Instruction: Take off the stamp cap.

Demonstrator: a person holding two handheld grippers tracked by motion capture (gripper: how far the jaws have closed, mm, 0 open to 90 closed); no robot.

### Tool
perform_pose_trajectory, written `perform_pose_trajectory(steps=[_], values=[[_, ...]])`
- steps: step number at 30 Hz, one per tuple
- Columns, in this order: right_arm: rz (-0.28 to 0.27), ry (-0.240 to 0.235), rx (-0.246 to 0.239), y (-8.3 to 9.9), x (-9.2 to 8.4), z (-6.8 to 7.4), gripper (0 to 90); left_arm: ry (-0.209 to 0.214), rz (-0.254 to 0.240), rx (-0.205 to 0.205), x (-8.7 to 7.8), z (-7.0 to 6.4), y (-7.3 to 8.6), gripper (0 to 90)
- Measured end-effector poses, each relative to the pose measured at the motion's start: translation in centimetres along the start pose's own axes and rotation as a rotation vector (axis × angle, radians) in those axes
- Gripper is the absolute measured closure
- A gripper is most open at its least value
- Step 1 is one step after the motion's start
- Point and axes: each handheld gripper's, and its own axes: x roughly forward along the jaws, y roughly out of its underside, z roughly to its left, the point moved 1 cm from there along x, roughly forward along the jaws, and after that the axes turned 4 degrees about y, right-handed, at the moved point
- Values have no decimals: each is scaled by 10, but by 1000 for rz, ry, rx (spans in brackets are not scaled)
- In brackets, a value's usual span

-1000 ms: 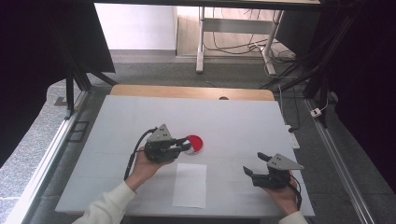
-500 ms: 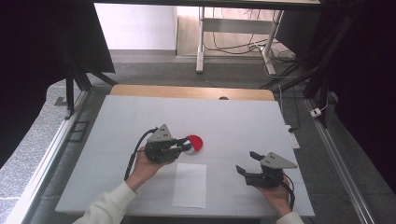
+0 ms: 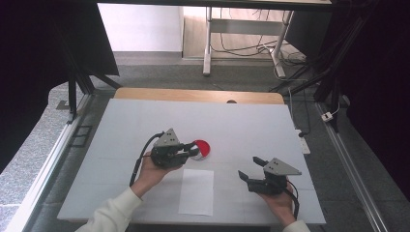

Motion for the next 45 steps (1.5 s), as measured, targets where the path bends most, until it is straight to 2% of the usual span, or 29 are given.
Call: perform_pose_trajectory(steps=[3,7,16,27,39,45], values=[[-1,-3,3,-1,1,3,224,1,1,0,1,0,0,751],[-2,4,-18,-2,3,8,224,2,-1,3,1,0,-1,751],[-24,-2,-9,-5,7,18,226,3,-4,-1,1,1,-2,750],[-17,-16,-30,-8,14,29,229,3,-5,0,1,1,-2,750],[-28,-25,-83,-13,24,46,237,6,2,-1,3,1,-1,750],[-30,-38,-114,-15,31,60,241,5,2,-1,4,1,-1,751]])
